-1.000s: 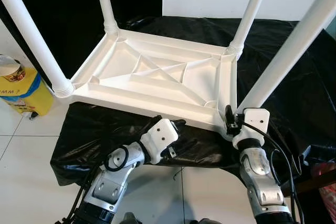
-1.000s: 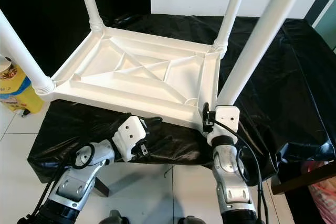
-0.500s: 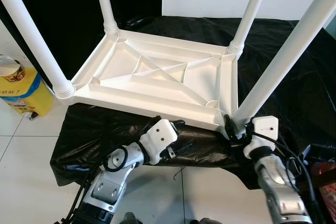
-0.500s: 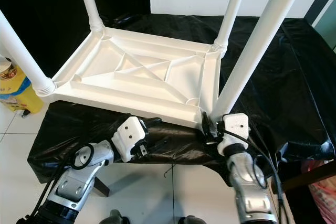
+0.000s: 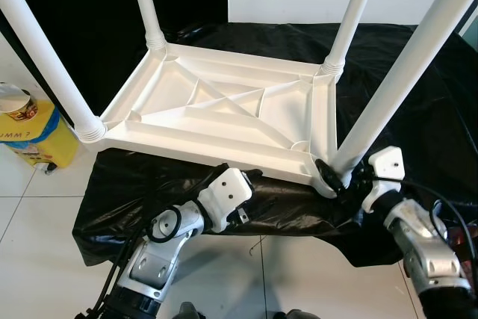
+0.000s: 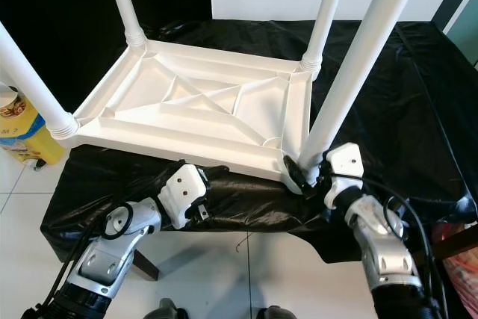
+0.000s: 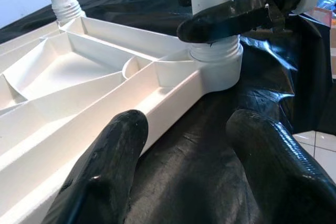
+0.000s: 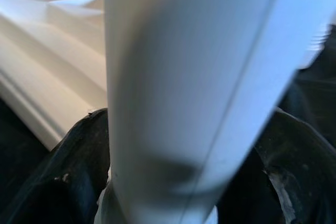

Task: Building children table

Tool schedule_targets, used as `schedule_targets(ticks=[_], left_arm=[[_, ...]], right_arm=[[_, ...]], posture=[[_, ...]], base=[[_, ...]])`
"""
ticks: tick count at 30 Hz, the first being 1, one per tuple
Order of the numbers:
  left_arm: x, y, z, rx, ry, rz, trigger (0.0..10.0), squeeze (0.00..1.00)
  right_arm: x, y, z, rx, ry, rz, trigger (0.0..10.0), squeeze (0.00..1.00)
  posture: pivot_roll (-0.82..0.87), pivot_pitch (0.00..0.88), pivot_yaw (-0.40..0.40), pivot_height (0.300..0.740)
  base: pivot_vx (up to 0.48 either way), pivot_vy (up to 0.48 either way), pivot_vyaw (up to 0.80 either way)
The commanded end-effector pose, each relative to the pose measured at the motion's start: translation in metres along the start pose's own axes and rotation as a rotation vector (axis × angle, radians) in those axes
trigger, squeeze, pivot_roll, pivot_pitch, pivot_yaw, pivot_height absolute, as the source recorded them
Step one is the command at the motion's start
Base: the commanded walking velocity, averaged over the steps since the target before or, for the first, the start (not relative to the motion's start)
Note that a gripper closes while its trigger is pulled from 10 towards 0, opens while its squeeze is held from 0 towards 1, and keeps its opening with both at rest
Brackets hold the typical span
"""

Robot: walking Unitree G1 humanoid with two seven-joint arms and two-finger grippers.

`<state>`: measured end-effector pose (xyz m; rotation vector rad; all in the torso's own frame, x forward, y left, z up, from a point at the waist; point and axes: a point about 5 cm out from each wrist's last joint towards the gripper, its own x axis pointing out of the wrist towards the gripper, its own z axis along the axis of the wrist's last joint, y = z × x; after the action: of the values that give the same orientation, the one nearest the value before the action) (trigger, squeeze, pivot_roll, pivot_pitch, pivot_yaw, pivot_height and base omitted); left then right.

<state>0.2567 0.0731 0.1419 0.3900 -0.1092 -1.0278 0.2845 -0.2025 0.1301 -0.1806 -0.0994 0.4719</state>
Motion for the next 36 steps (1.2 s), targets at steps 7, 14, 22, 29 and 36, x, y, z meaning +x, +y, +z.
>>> schedule_targets(ticks=[7, 14, 22, 29, 36], left_arm=[[0.002, 0.000, 0.002, -0.001, -0.003, 0.025, 10.0, 0.00], [0.001, 0.000, 0.002, 0.000, -0.003, 0.027, 10.0, 0.00], [0.001, -0.001, 0.002, -0.003, -0.001, 0.031, 10.0, 0.00], [0.002, -0.001, 0.002, -0.006, -0.004, 0.031, 10.0, 0.00], [0.003, -0.002, 0.003, -0.008, -0.006, 0.034, 10.0, 0.00]], right_arm=[[0.014, 0.001, -0.004, -0.022, 0.024, 0.098, 10.0, 0.00], [0.025, 0.004, -0.008, -0.039, 0.027, 0.142, 0.9, 0.00], [0.020, 0.002, -0.015, -0.038, 0.045, 0.136, 0.0, 0.00], [0.015, 0.002, -0.020, -0.031, 0.053, 0.109, 0.0, 0.00], [0.013, 0.004, -0.026, 0.002, 0.080, -0.013, 10.0, 0.00]], posture=[[0.02, 0.087, -0.007, 0.740], [0.02, 0.089, -0.009, 0.740], [0.02, 0.092, -0.012, 0.740], [0.02, 0.093, -0.015, 0.740], [0.01, 0.094, -0.022, 0.740]], base=[[0.000, 0.000, 0.00], [0.000, 0.000, 0.00], [0.000, 0.000, 0.00], [0.000, 0.000, 0.00], [0.000, 0.000, 0.00]])
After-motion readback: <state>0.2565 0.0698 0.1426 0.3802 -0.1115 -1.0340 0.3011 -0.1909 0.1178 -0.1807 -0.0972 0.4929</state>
